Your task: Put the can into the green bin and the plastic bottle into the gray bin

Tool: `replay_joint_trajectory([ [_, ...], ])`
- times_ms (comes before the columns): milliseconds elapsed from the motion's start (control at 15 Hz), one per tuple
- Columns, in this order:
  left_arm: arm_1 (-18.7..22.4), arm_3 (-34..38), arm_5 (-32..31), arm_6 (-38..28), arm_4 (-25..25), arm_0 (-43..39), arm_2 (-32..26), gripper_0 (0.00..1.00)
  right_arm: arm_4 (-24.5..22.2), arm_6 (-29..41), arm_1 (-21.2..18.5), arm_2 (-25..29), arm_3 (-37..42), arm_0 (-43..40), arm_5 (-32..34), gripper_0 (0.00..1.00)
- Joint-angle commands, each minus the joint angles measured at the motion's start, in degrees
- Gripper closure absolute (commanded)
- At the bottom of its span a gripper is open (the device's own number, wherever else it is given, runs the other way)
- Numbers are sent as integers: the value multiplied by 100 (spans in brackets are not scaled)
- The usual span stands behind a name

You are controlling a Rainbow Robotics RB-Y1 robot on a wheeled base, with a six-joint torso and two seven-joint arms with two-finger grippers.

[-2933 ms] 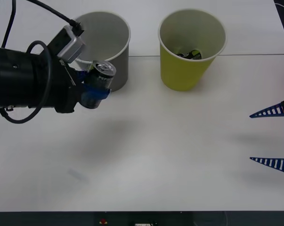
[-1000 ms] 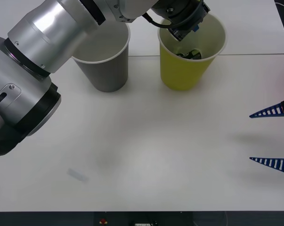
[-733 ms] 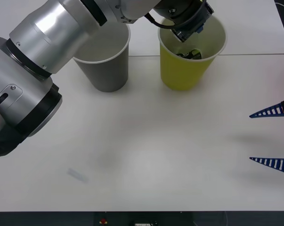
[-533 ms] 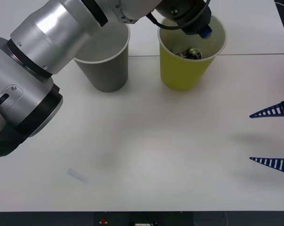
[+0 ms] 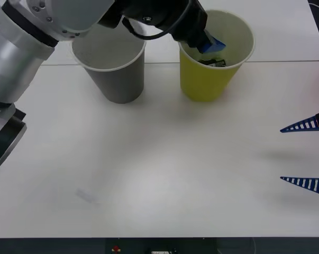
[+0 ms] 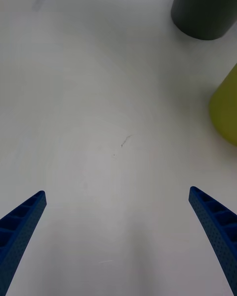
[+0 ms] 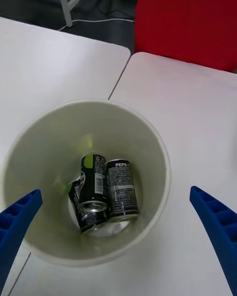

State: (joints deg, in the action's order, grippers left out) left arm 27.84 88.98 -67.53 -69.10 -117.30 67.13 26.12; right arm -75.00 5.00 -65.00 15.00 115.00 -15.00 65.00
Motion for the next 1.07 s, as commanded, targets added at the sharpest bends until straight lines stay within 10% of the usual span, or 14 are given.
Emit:
replay_joint_trajectory([
  [67, 529, 805, 3, 397, 533, -754, -371, 0, 0, 0, 0, 0, 0, 0, 0, 0],
  [533, 1874, 2238, 29, 1593, 1807, -2662, -1399, 0, 0, 0, 0, 0, 0, 0, 0, 0],
  [1067, 3061, 2299, 29, 3878, 3758, -4806, -2770, 0, 0, 0, 0, 0, 0, 0, 0, 0],
])
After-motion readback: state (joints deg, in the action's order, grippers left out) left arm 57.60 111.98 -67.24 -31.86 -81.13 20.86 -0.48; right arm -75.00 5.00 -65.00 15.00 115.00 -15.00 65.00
